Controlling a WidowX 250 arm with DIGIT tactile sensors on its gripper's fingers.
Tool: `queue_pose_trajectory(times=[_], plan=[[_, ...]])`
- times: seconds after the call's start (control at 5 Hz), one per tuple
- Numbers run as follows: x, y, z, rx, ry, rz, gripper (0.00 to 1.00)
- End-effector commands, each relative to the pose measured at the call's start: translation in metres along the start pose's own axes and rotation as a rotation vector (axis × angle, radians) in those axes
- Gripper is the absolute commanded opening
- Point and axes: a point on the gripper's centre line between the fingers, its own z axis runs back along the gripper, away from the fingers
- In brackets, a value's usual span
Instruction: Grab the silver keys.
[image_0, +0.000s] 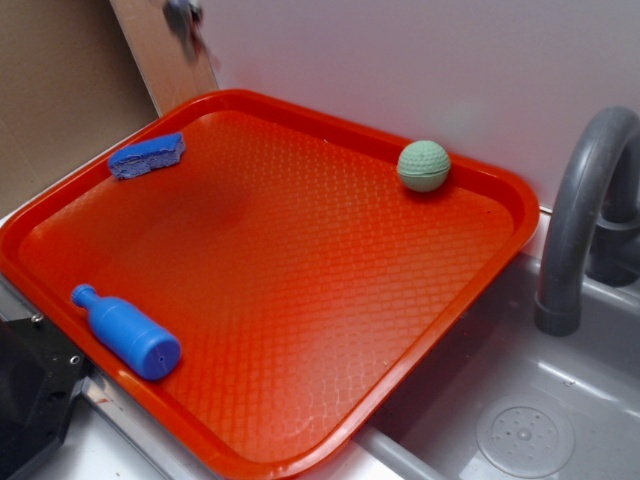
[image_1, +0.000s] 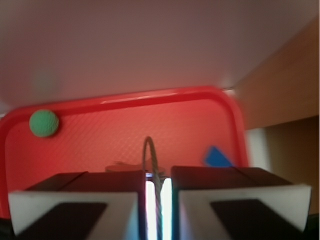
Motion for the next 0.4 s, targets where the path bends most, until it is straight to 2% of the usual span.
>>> queue_pose_trajectory(times=[0.0,0.2], plan=[[0.0061,-0.0188,0.0327,0.021,-0.033,-0.034,0.00],[0.0100,-0.0197,0.0248,0.025,-0.019,-0.031,0.00]])
